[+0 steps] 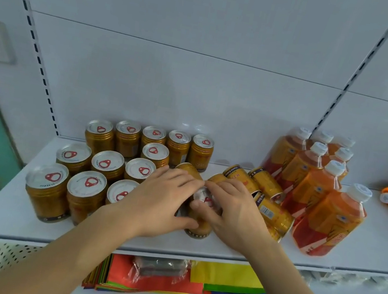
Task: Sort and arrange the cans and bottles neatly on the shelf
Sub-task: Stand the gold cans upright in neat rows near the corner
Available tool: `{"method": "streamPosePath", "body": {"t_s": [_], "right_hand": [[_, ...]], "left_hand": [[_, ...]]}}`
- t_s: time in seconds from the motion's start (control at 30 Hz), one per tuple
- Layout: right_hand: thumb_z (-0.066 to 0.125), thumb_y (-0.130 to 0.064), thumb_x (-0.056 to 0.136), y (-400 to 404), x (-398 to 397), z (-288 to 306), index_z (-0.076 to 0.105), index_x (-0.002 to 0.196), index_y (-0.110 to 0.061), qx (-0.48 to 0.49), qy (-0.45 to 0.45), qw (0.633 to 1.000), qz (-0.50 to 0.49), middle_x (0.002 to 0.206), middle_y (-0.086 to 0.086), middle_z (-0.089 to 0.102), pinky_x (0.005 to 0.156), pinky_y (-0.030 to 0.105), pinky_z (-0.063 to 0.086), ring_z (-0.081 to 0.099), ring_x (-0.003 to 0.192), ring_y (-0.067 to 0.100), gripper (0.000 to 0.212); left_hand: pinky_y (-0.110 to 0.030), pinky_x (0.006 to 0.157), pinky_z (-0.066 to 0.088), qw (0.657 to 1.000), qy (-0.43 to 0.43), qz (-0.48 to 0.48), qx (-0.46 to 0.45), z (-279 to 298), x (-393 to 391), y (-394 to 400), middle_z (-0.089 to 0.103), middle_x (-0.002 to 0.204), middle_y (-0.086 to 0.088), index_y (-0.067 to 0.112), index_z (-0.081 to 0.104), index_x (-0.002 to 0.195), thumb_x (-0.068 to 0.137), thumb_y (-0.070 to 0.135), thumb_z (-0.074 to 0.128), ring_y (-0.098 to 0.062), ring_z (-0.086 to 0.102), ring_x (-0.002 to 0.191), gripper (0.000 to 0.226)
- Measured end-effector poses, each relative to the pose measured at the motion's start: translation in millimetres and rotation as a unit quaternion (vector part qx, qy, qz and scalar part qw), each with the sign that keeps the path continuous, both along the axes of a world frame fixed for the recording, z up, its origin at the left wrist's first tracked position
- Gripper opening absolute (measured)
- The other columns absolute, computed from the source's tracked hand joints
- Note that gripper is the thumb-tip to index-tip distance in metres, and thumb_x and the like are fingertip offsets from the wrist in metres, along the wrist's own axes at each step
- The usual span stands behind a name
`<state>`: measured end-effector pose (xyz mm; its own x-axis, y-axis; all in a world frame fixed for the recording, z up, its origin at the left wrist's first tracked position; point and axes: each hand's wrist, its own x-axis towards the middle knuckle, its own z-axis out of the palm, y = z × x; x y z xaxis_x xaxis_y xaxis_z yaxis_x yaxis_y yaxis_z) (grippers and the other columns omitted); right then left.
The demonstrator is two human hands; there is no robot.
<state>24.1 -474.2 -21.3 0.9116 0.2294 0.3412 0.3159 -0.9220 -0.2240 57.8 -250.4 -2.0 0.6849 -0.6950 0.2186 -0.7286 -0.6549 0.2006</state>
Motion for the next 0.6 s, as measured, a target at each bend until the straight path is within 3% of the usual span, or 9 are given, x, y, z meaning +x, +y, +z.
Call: {"method": "streamPosePath", "body": {"t_s": [0.13,0.3,0.5,0.6], "right_hand": [[0.031,-0.06,0.112,-10,7,14,0.067,0.142,-0.02,0.047,-0.008,0.999,0.0,0.135,-0.005,0.069,0.116,0.037,0.037,0.055,0.13,0.018,0.062],[0.052,-0.056,0.105,-16,42,36,0.059,0.15,-0.028,0.031,0.07,0.996,-0.054,0.142,-0.006,0.066,0.116,0.04,0.041,0.049,0.138,0.02,0.053],[0.055,-0.066,0.1,1,102,47,0.05,0.155,-0.035,-0.018,0.168,0.985,0.012,0.128,-0.009,0.073,0.108,0.041,0.051,0.063,0.122,0.018,0.063],[0.054,-0.07,0.098,14,126,48,0.045,0.158,-0.037,-0.103,0.217,0.969,0.056,0.138,-0.002,0.069,0.108,0.042,0.049,0.061,0.128,0.025,0.069]], "left_hand": [[-0.041,0.124,0.026,0.999,-0.033,0.004,-0.002,-4,1,-4,0.051,0.155,0.009,0.027,0.047,0.153,0.095,0.075,0.044,-0.014,0.034,0.148,0.075],[-0.041,0.118,0.033,0.997,-0.052,0.045,0.022,-5,-1,-11,0.056,0.146,0.007,0.027,0.056,0.145,0.09,0.081,0.023,-0.017,0.042,0.14,0.083],[-0.039,0.121,0.028,0.997,-0.023,0.061,0.032,-3,-3,-11,0.052,0.148,0.009,0.029,0.054,0.146,0.092,0.079,0.033,-0.014,0.038,0.141,0.077],[-0.038,0.126,0.021,0.995,-0.008,0.089,0.043,1,-8,-17,0.046,0.155,0.01,0.028,0.046,0.153,0.091,0.084,0.034,-0.013,0.031,0.146,0.085]]}}
